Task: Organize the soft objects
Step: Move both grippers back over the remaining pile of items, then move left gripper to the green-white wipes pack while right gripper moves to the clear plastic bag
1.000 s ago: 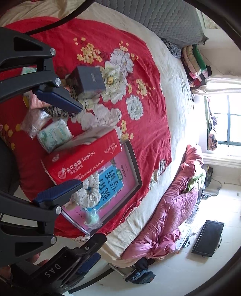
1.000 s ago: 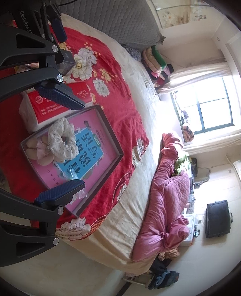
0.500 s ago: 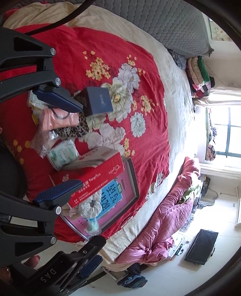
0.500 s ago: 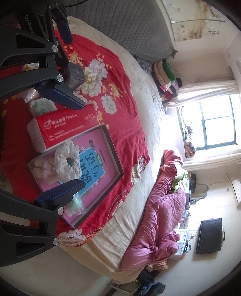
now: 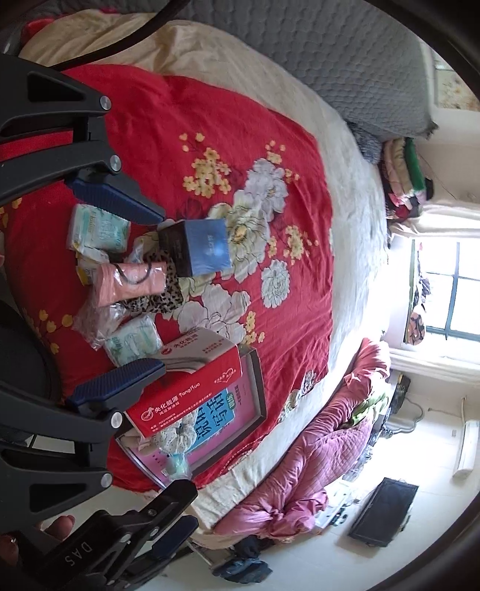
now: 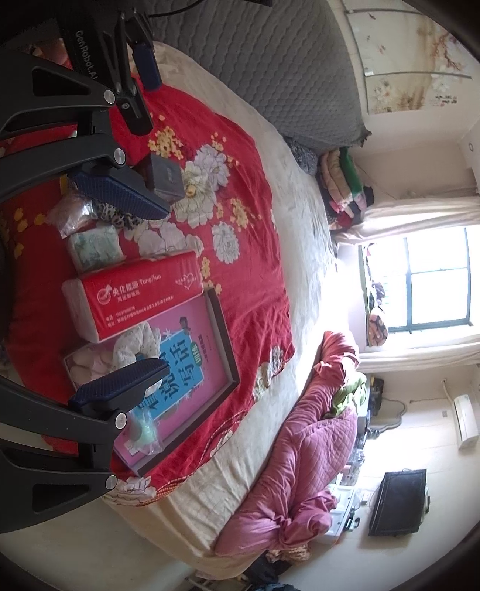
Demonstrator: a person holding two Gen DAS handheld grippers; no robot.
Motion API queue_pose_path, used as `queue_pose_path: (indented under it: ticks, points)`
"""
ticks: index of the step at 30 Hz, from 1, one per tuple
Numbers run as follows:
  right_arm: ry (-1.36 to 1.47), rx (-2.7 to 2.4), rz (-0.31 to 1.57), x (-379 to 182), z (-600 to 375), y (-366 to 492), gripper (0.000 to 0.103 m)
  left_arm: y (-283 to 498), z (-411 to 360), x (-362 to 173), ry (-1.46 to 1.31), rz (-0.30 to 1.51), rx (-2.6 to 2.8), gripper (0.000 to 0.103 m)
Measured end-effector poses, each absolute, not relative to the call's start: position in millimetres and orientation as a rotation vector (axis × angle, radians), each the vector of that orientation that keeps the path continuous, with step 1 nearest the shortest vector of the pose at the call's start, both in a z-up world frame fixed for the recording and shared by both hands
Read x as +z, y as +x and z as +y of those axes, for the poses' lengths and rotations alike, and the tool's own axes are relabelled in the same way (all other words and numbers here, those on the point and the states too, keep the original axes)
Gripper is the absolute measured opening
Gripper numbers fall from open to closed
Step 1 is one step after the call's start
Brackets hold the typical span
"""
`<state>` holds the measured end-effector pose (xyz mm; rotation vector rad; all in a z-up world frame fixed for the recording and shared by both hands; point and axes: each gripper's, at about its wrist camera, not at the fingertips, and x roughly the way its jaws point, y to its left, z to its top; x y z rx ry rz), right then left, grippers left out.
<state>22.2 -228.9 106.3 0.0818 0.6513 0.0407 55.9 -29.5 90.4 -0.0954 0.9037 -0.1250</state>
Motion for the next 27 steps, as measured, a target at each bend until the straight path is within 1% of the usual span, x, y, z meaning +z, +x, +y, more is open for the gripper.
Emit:
queue_pose_path:
  ticks: [14,27]
  points:
    - [0.044,0.088,0.635,111,-207,17,0.079,49,26,79,-0.155,0.912,-0.012,0.074]
    - [0.008,0.14,0.632,111,-190,12,0.079,30,42,64,-0.12,0.94,0.049,0.074]
